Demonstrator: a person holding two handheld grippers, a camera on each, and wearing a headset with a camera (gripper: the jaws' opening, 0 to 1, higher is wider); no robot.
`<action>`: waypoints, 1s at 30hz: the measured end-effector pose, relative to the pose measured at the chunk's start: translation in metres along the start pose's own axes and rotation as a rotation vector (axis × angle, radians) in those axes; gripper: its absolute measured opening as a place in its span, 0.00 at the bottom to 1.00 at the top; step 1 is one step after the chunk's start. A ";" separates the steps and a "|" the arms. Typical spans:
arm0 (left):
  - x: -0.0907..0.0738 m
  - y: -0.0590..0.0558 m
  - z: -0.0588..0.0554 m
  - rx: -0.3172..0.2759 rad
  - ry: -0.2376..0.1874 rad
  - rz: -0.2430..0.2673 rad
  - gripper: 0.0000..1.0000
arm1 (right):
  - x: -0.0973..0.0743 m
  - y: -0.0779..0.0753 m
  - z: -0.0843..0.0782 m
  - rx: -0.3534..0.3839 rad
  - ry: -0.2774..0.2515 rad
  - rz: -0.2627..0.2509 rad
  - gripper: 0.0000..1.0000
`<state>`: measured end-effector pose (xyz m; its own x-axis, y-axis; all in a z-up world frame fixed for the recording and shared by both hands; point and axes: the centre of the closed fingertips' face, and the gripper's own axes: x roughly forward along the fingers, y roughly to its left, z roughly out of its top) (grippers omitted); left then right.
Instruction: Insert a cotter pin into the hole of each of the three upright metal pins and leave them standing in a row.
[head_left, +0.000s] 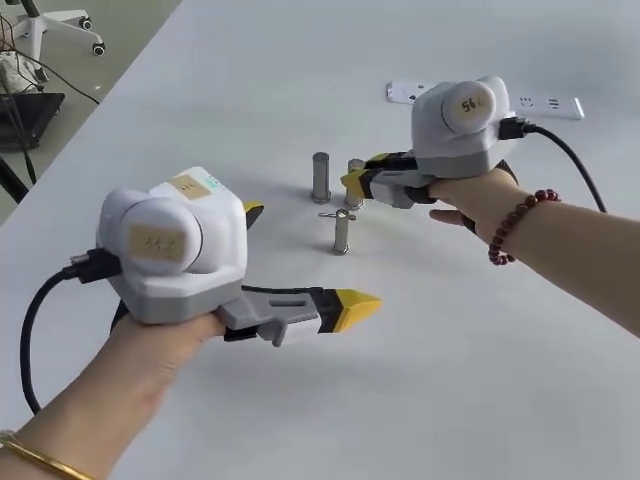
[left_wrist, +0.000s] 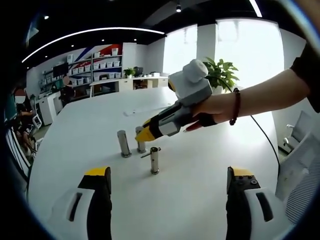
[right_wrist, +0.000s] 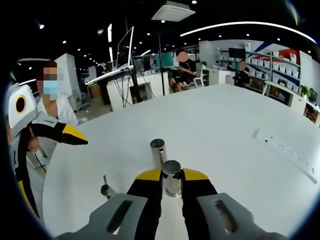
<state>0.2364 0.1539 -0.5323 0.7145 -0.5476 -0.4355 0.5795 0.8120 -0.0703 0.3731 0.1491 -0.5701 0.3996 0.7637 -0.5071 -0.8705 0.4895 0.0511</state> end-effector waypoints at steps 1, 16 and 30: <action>-0.001 0.000 0.000 -0.001 -0.002 0.002 0.97 | 0.000 0.000 0.000 0.001 0.001 -0.001 0.09; -0.005 -0.003 0.001 0.007 -0.009 -0.010 0.99 | -0.005 0.002 -0.003 -0.039 0.033 0.003 0.08; -0.006 -0.003 0.003 0.005 -0.013 0.000 0.99 | -0.035 0.009 -0.018 -0.057 0.054 0.006 0.08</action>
<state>0.2313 0.1539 -0.5273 0.7198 -0.5501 -0.4234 0.5813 0.8110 -0.0655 0.3461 0.1193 -0.5670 0.3797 0.7417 -0.5529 -0.8884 0.4590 0.0057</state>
